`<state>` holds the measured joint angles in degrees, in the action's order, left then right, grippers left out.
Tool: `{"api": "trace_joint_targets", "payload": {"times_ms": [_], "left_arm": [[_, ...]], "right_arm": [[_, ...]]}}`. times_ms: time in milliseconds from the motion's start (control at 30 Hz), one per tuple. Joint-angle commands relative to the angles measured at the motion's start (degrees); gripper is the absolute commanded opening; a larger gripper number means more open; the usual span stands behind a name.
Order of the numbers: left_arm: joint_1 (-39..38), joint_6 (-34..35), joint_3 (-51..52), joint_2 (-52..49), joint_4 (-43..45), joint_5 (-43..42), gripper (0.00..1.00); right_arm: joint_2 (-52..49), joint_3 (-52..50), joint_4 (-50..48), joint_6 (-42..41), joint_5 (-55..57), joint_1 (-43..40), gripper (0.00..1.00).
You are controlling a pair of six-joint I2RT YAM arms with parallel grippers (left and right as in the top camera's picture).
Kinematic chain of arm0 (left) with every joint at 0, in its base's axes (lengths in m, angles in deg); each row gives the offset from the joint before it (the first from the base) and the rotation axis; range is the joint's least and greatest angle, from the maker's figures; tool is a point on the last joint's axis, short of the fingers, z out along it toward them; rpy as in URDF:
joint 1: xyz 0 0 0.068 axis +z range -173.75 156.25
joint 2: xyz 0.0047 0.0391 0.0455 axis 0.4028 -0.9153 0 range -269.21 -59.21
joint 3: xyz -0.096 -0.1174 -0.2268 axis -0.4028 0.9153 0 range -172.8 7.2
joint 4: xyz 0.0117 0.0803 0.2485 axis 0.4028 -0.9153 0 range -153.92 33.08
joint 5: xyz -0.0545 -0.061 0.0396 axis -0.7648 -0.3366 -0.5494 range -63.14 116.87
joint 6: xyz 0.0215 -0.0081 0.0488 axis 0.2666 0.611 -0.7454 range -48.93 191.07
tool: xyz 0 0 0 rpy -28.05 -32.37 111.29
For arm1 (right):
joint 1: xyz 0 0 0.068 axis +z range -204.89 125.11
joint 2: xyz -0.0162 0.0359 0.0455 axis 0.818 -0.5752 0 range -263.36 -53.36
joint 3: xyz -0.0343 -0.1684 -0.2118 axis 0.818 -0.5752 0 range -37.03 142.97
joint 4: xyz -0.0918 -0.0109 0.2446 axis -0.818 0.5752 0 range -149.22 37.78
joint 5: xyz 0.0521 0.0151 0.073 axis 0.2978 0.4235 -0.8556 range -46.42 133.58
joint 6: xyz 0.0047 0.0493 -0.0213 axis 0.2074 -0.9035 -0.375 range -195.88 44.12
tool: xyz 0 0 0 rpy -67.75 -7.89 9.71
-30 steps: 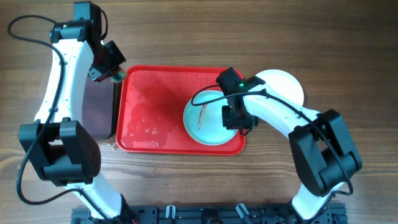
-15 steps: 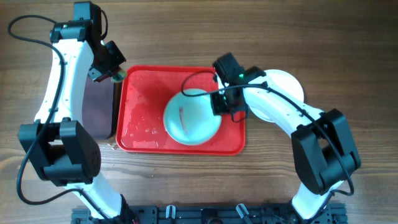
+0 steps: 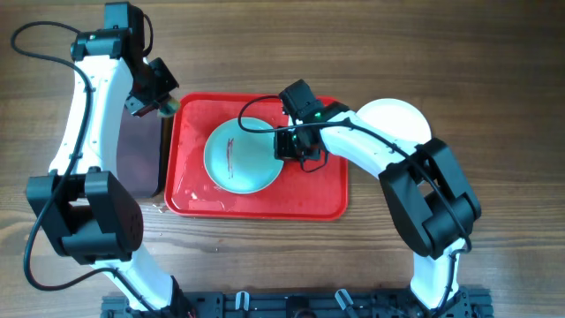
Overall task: Clean dirty plates on tray and stack at the side
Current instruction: 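Bring the sponge in the left gripper down onto the teal plate, then scrub the teal plate with the sponge while the right gripper holds it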
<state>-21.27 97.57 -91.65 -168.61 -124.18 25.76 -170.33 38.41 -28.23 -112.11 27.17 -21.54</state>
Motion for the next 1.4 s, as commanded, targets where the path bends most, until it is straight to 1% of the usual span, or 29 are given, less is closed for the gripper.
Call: {"api": "trace_joint_targets", "payload": {"times_ms": [0,200,233,267,300,367,533,767,867,1033,1100,1233,1300,1367], "left_arm": [[-0.2,0.8,0.3,0.6,0.1,0.3,0.04],[-2.4,0.7,2.8,0.6,1.0,-0.9,0.04],[-3.3,0.4,4.1,0.6,1.9,-1.0,0.04],[-4.0,-0.3,5.3,0.6,2.6,-1.2,0.04],[-4.9,-1.3,6.6,0.6,3.6,-1.9,0.04],[-6.7,-3.6,9.2,0.6,5.9,-3.8,0.04],[-11.3,-4.0,16.6,0.6,12.3,-4.2,0.04],[-14.5,-11.0,26.1,0.6,23.1,-4.2,0.04],[-14.5,-13.1,29.5,0.6,24.6,-4.1,0.04],[-14.5,-17.7,30.7,0.6,22.9,-4.5,0.04],[-14.5,-20.9,30.7,0.6,22.1,-7.7,0.04],[-14.5,-34.1,30.7,0.6,19.8,-25.6,0.04],[-14.5,-36.6,30.7,0.6,19.2,-29.4,0.04],[-14.5,-36.8,30.7,0.6,19.3,-29.9,0.04]], "right_arm": [[-1.1,0.6,-0.9,-2.9,2.4,0.1,0.11],[-3.3,0.6,-3.4,-2.8,2.1,0.1,0.12],[-3.6,0.6,-3.7,-2.7,1.7,0.1,0.10],[-3.9,0.6,-3.8,-2.7,1.5,0.1,0.06],[-4.0,0.6,-4.0,-2.7,1.5,0.1,0.04],[-4.1,0.6,-4.5,-2.7,1.3,0.1,0.04],[-4.1,0.6,-5.2,-1.2,0.0,0.1,0.04],[-4.1,0.6,-5.7,-0.5,-0.9,0.1,0.04],[-4.1,0.6,-6.1,0.2,-1.6,0.1,0.04],[-4.1,0.6,-6.2,0.2,-1.6,0.1,0.04],[-4.1,0.6,-6.2,0.2,-1.6,0.1,0.04],[-4.1,0.6,-6.3,0.2,-1.6,0.1,0.04],[-4.1,0.6,-6.3,0.2,-1.6,0.1,0.04],[-4.1,0.6,-6.3,0.2,-1.6,0.1,0.04]]}}
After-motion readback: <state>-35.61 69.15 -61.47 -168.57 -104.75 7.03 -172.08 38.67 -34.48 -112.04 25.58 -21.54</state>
